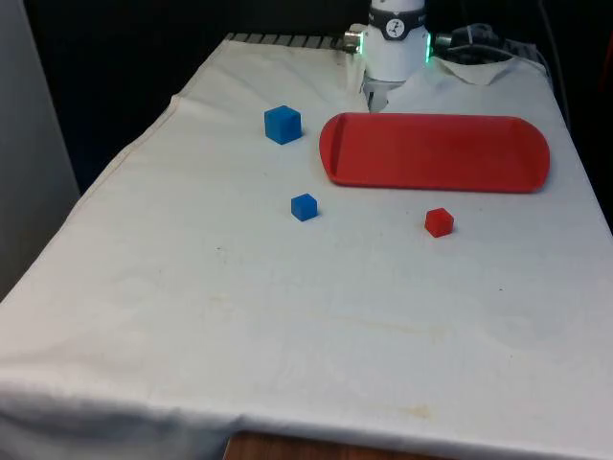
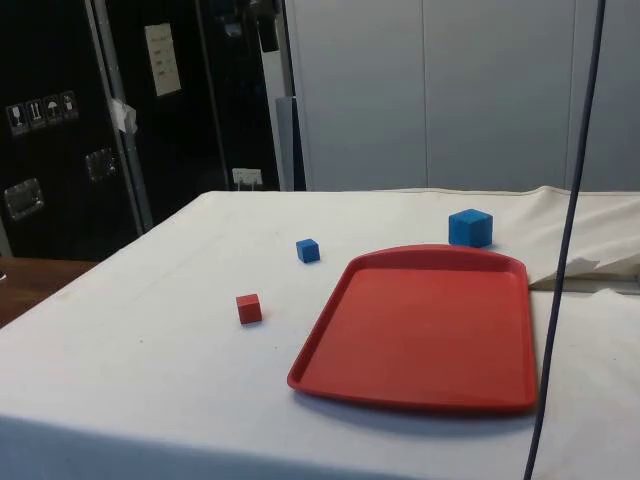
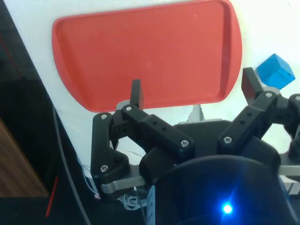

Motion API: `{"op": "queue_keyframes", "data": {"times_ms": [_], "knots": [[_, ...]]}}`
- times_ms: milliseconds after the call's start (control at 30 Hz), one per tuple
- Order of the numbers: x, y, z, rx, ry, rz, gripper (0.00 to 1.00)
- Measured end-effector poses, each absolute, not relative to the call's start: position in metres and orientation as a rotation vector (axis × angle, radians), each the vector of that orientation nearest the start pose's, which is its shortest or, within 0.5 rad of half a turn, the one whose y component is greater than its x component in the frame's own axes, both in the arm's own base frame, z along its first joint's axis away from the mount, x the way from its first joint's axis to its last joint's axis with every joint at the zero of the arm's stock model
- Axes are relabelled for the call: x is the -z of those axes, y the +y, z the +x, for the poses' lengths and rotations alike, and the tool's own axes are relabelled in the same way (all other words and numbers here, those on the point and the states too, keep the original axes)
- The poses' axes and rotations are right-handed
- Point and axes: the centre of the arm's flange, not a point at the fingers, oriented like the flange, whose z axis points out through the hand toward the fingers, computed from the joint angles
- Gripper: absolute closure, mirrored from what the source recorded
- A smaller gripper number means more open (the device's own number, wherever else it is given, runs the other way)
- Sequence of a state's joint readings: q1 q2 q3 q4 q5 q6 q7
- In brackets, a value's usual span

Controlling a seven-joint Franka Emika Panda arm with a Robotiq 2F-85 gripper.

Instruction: Pick up the largest block and place it onto the tray.

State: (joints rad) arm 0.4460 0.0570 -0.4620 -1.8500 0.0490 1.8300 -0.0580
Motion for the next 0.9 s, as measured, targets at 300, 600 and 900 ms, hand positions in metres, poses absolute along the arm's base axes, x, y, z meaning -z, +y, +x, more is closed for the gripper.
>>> {"op": "queue_keyframes", "data": {"times_ms": [300,600,900], "knots": [[-0.484,-0.001,0.569,-0.113,-0.046,-3.123,0.0],[-0.481,-0.015,0.567,-0.13,-0.059,-3.156,0.0],[-0.475,-0.033,0.558,-0.163,-0.087,-3.188,0.0]]}}
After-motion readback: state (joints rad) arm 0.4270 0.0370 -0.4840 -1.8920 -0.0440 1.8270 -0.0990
